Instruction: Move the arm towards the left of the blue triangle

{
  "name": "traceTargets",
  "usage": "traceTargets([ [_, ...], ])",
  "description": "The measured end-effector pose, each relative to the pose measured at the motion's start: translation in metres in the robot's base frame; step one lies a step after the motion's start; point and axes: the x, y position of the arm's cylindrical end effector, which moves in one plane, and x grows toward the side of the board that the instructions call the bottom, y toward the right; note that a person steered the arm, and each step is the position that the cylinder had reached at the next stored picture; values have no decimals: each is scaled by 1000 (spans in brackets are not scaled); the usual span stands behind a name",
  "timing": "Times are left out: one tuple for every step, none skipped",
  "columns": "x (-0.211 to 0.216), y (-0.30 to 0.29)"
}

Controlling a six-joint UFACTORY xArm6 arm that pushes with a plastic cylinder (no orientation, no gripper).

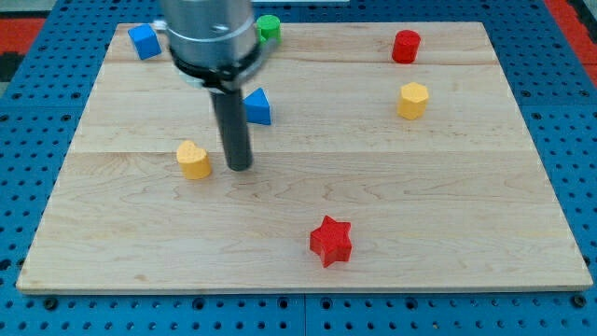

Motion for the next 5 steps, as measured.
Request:
traceTargets([
  [-3,-53],
  [-28,-121],
  [-46,-161],
  [-37,-146],
  [-36,-113],
])
